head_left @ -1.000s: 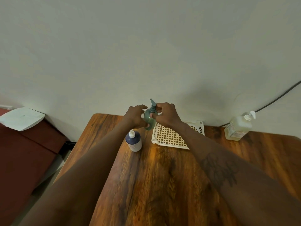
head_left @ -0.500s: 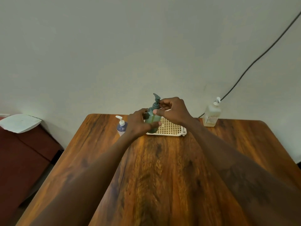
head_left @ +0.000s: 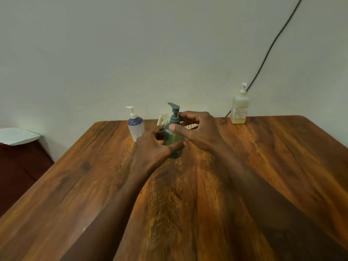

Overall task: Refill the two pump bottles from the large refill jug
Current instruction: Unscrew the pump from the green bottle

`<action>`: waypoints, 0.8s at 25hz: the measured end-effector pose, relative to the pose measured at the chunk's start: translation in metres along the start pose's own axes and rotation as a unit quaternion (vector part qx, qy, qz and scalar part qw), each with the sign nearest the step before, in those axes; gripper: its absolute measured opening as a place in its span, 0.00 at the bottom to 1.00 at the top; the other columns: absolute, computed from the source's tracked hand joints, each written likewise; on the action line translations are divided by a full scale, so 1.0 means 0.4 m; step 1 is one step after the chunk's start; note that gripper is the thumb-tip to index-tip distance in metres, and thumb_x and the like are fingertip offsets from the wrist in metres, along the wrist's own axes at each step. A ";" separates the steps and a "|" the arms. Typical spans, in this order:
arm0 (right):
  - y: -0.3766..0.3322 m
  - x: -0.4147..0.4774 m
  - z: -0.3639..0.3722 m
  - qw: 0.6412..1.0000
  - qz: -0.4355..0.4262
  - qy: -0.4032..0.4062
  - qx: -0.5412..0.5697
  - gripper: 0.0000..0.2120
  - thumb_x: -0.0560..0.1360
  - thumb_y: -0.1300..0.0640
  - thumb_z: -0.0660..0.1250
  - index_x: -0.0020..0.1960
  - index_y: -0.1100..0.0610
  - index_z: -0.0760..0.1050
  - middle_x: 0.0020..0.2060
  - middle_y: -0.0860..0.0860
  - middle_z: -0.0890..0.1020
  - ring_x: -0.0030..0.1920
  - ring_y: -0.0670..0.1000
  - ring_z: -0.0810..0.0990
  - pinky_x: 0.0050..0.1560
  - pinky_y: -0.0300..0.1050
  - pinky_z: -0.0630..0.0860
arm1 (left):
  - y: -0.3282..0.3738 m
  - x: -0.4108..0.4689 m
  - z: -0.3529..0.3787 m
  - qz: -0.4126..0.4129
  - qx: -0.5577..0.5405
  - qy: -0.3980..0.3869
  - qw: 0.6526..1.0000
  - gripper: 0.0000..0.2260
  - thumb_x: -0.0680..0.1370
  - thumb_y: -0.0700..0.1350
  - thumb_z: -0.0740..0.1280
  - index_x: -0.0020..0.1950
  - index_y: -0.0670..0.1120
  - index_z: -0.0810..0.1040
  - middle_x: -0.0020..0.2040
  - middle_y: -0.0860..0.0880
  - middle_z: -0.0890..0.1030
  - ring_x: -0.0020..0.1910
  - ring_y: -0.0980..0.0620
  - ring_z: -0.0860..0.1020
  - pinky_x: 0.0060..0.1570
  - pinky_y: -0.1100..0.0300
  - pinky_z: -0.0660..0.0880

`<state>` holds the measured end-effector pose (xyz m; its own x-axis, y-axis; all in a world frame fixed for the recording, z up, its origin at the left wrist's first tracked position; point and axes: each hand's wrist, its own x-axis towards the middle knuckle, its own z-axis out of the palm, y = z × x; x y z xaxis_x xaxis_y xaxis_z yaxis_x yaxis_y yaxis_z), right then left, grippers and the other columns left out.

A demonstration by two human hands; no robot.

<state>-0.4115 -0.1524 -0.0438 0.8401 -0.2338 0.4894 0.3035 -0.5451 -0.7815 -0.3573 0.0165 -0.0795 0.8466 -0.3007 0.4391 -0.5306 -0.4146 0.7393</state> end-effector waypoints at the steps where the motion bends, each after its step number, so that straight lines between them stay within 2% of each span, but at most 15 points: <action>1: 0.000 -0.043 0.010 1.000 0.002 0.013 0.013 0.23 0.72 0.46 0.79 0.64 0.52 0.82 0.57 0.45 0.86 0.55 0.42 0.84 0.53 0.39 0.82 | 0.001 -0.037 0.004 0.011 -0.001 0.012 1.000 0.37 0.65 0.65 0.79 0.69 0.49 0.79 0.62 0.51 0.84 0.55 0.55 0.82 0.50 0.67 0.80; 3: -0.012 -0.132 0.020 0.999 0.000 0.034 0.028 0.24 0.71 0.46 0.79 0.64 0.52 0.82 0.58 0.45 0.86 0.55 0.41 0.84 0.54 0.38 0.82 | 0.016 -0.125 0.008 0.026 -0.012 0.026 0.999 0.36 0.64 0.64 0.79 0.68 0.49 0.80 0.60 0.53 0.84 0.53 0.60 0.81 0.46 0.75 0.75; 5: -0.032 -0.207 0.015 0.998 -0.004 0.059 0.033 0.25 0.70 0.45 0.80 0.64 0.53 0.82 0.57 0.45 0.85 0.55 0.40 0.84 0.52 0.36 0.82 | 0.038 -0.207 0.007 0.046 -0.026 0.036 0.998 0.36 0.63 0.66 0.78 0.66 0.50 0.81 0.56 0.57 0.83 0.50 0.64 0.80 0.43 0.78 0.74; 8: -0.060 -0.276 0.003 0.996 -0.023 0.089 0.015 0.25 0.69 0.44 0.80 0.61 0.55 0.84 0.54 0.43 0.86 0.52 0.41 0.85 0.50 0.37 0.83 | 0.050 -0.287 -0.004 0.076 -0.027 0.043 0.996 0.30 0.65 0.63 0.81 0.62 0.51 0.82 0.51 0.61 0.81 0.47 0.67 0.79 0.44 0.78 0.74; 10: -0.071 -0.307 0.007 0.996 -0.037 0.075 0.013 0.21 0.70 0.47 0.81 0.58 0.55 0.85 0.47 0.39 0.85 0.47 0.38 0.85 0.46 0.35 0.83 | 0.044 -0.326 -0.019 0.086 -0.021 0.029 0.996 0.25 0.66 0.59 0.83 0.59 0.53 0.82 0.47 0.63 0.80 0.44 0.71 0.78 0.43 0.79 0.74; 12: -0.076 -0.325 0.014 0.998 -0.054 0.039 0.015 0.15 0.72 0.51 0.79 0.57 0.55 0.85 0.43 0.36 0.83 0.45 0.36 0.84 0.43 0.33 0.81 | 0.031 -0.345 -0.038 0.086 -0.021 0.006 0.996 0.21 0.66 0.58 0.83 0.54 0.54 0.82 0.44 0.63 0.81 0.41 0.70 0.79 0.41 0.77 0.75; 14: -0.077 -0.332 0.016 0.997 -0.074 -0.002 0.009 0.12 0.76 0.53 0.76 0.57 0.54 0.85 0.45 0.39 0.85 0.48 0.36 0.84 0.45 0.31 0.79 | 0.022 -0.355 -0.058 0.088 -0.030 -0.019 0.995 0.20 0.67 0.59 0.82 0.51 0.49 0.84 0.44 0.60 0.84 0.41 0.64 0.82 0.40 0.72 0.78; 16: -0.079 -0.336 0.013 0.996 -0.073 -0.045 0.027 0.11 0.78 0.54 0.73 0.60 0.53 0.83 0.50 0.41 0.85 0.52 0.37 0.83 0.48 0.30 0.78 | 0.014 -0.360 -0.073 0.095 -0.039 -0.034 0.994 0.20 0.68 0.59 0.81 0.53 0.50 0.84 0.46 0.58 0.85 0.44 0.63 0.83 0.41 0.70 0.79; 18: -0.083 -0.335 0.010 0.993 -0.050 -0.079 0.070 0.15 0.79 0.54 0.71 0.66 0.53 0.80 0.55 0.43 0.85 0.56 0.38 0.82 0.52 0.32 0.78 | 0.013 -0.366 -0.080 0.098 -0.049 -0.025 0.994 0.19 0.68 0.59 0.81 0.53 0.53 0.83 0.46 0.60 0.85 0.45 0.64 0.83 0.41 0.70 0.79; 20: -0.082 -0.329 0.020 0.995 -0.040 -0.071 0.063 0.22 0.77 0.48 0.74 0.69 0.52 0.79 0.58 0.46 0.84 0.58 0.42 0.82 0.55 0.37 0.80 | 0.005 -0.372 -0.074 0.099 -0.033 -0.001 0.995 0.21 0.68 0.61 0.80 0.54 0.52 0.83 0.47 0.59 0.84 0.45 0.65 0.83 0.41 0.72 0.78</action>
<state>-0.5284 -0.0972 -0.0858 0.8635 -0.0724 0.4991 0.4186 -0.4493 -0.7893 -0.4831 0.0859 -0.1284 0.7254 -0.3720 0.5791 -0.6834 -0.2890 0.6704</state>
